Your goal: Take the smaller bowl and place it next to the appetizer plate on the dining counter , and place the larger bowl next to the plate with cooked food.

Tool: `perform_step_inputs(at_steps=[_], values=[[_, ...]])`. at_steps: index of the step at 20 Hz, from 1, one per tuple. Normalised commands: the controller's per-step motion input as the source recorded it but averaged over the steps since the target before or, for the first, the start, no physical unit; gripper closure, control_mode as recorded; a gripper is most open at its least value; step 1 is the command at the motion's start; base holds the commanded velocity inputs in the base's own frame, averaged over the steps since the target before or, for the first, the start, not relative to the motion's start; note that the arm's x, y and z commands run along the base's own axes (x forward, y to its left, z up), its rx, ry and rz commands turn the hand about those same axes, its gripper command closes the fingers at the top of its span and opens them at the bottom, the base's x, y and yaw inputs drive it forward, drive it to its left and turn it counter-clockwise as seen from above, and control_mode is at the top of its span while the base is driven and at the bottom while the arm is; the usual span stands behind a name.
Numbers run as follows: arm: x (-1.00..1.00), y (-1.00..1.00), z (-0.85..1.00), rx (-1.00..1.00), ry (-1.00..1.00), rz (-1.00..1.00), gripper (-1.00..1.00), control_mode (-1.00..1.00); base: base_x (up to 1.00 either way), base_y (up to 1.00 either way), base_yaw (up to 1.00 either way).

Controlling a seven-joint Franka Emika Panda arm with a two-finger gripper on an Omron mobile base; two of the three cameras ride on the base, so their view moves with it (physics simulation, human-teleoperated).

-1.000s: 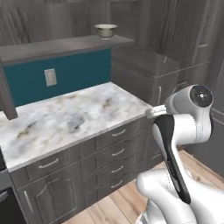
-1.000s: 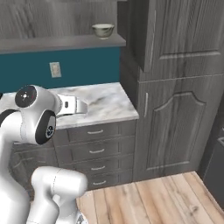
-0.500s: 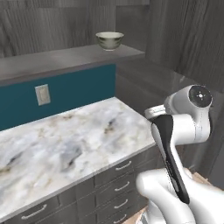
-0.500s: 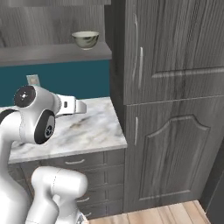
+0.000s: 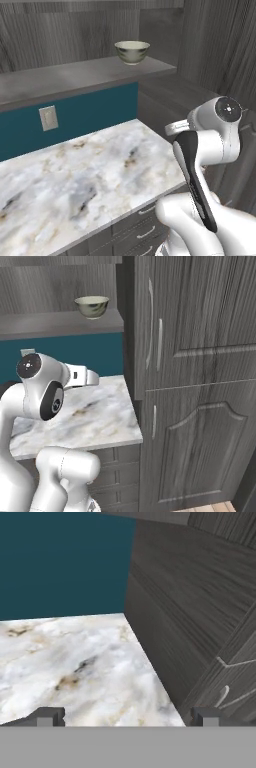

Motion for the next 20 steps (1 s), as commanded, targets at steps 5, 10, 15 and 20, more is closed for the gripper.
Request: perform_step_inputs(at_steps=[5, 10, 15, 20], values=[[0.15, 0.06, -0.01, 0.00, 0.00, -0.03, -1.00, -1.00, 0.38, 0.08, -0.01], [0.05, 0.10, 0.01, 0.00, -0.01, -0.13, -1.00, -1.00, 0.00, 0.00, 0.00], [0.00, 0.19, 0.12, 0.00, 0.00, -0.16, -1.00, -1.00, 0.00, 0.00, 0.00], [0.04, 0.00, 0.17, 0.28, 0.02, -0.08, -1.00, -1.00, 0.00, 0.00, 0.00]])
